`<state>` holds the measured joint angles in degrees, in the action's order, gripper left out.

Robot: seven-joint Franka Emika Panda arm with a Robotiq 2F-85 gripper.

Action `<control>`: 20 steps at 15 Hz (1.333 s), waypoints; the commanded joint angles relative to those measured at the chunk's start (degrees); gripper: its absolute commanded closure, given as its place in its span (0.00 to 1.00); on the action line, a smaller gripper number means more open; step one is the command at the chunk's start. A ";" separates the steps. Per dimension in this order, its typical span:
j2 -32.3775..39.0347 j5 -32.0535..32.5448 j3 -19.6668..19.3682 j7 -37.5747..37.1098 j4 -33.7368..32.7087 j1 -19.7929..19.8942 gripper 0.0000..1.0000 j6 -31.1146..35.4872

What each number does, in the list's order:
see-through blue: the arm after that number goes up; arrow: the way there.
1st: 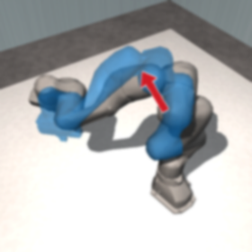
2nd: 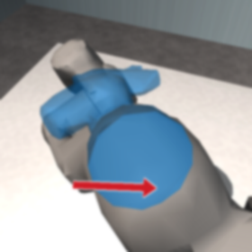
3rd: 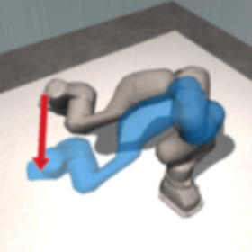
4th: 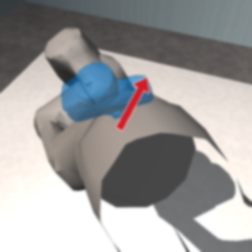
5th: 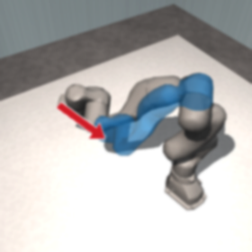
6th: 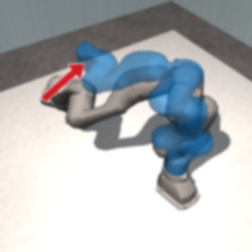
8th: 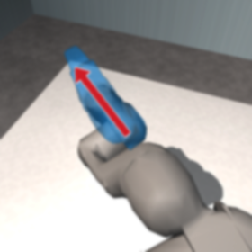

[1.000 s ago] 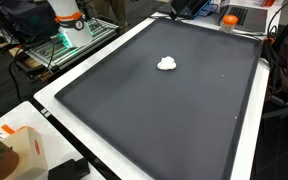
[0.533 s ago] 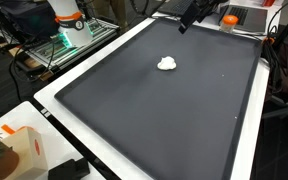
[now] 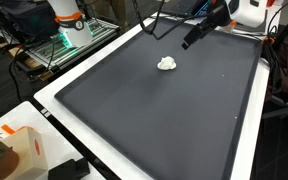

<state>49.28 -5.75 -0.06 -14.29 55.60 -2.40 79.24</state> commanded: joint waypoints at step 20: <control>15.60 1.42 -0.50 -0.54 -18.23 0.03 0.00 -9.33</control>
<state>62.80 -4.09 -0.61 -14.65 40.19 -2.78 71.02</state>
